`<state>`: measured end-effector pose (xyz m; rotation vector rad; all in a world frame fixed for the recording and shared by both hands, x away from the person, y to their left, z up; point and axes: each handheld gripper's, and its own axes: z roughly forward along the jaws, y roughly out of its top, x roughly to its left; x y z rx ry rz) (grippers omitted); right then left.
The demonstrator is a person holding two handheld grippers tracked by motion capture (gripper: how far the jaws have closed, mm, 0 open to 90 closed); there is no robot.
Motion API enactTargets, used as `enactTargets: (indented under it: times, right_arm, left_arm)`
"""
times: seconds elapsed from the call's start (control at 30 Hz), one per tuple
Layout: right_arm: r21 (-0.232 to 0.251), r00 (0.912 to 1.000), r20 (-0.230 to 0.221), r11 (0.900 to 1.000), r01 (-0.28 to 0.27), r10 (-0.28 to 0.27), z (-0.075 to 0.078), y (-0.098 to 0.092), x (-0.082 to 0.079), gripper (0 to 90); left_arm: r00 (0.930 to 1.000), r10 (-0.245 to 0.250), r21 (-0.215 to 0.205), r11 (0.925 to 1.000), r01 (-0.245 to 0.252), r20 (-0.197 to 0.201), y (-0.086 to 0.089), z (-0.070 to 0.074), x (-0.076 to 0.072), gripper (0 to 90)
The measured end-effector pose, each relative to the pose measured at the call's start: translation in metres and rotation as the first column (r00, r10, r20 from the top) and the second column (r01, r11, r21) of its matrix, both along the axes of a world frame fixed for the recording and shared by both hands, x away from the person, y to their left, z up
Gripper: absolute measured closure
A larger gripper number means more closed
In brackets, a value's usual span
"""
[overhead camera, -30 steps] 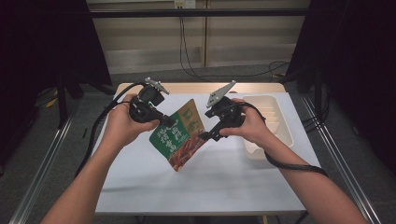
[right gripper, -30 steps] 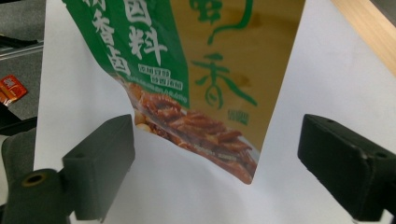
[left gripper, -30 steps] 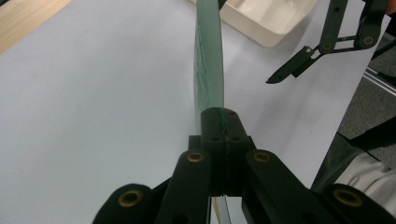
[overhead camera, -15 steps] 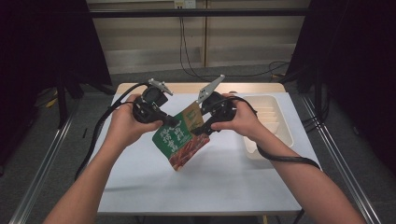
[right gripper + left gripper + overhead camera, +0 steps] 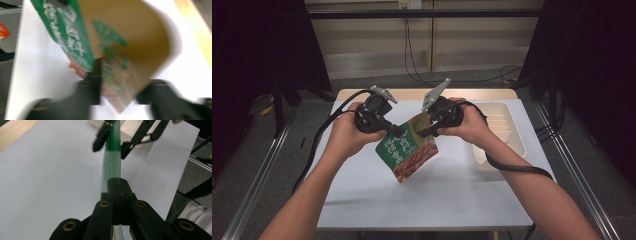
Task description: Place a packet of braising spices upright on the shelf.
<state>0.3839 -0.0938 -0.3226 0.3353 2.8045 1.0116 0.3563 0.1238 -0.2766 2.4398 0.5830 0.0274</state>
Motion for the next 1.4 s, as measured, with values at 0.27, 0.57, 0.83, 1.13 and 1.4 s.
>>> enactTargets:
  times: [0.27, 0.57, 0.83, 1.13, 1.4]
  right_arm:
    - [-0.024, 0.9972, -0.073, 1.0, -0.013, 0.011, 0.003, -0.006, -0.001, 90.0]
    - [-0.007, 0.9898, -0.141, 1.0, 0.015, -0.016, 0.0, -0.024, 0.0, 90.0]
    - [-0.085, 0.9911, -0.132, 0.996, -0.029, 0.017, 0.003, -0.016, 0.003, 69.2]
    - [-0.1, 0.9924, -0.112, 0.993, -0.062, 0.051, 0.017, 0.001, 0.008, 62.9]
    - [-0.216, 0.9905, -0.107, 0.97, -0.108, 0.087, 0.011, 0.021, 0.006, 82.8]
  left_arm:
    - [0.9999, 0.006, -0.049, 0.9988, -0.007, -0.016, 0.007, -0.007, 0.001, 83.1]
    - [0.9999, -0.004, -0.035, 0.9994, 0.004, 0.009, 0.021, -0.019, -0.002, 89.6]
    - [0.9967, -0.061, -0.004, 0.9981, 0.061, 0.054, 0.011, -0.017, -0.003, 90.0]
    - [0.9974, -0.054, -0.033, 0.9979, 0.056, 0.049, 0.006, -0.017, 0.001, 90.0]
    - [0.9983, 0.004, -0.093, 0.9957, 0.001, 0.059, 0.016, -0.017, 0.001, 69.8]
